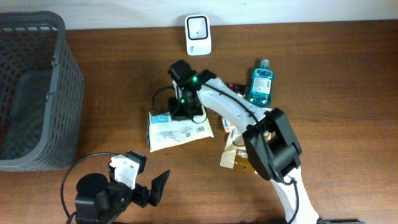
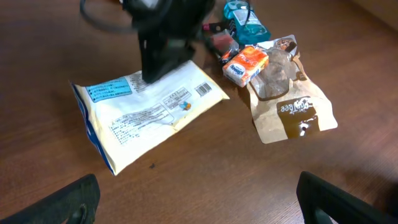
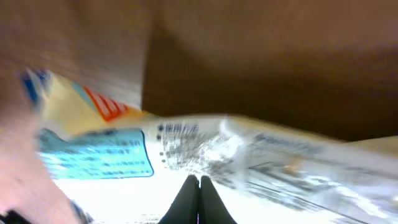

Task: Scan the item barcode
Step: 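Lay the snack bag flat left of the pile and release it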

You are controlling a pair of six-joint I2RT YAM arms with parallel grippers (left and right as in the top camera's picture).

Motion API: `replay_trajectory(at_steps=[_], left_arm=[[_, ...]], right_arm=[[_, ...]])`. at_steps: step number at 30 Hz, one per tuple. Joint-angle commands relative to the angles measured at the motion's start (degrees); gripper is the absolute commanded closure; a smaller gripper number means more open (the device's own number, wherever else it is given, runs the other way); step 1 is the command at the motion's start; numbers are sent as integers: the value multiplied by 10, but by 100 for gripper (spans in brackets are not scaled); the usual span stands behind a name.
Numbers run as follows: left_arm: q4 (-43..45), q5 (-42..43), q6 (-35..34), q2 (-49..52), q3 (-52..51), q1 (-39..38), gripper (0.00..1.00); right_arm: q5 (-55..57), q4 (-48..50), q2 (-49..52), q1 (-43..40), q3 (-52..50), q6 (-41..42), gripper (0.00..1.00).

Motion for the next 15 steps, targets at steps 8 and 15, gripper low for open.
replay_trajectory(at_steps=[8,15], left_arm=[[1,6,9,-4,-2,2,1],[1,6,9,-4,-2,2,1]], right_arm=[[7,-138,-9,-45,113,-25,96],[10,-176,-33,-57,114,-30,96]])
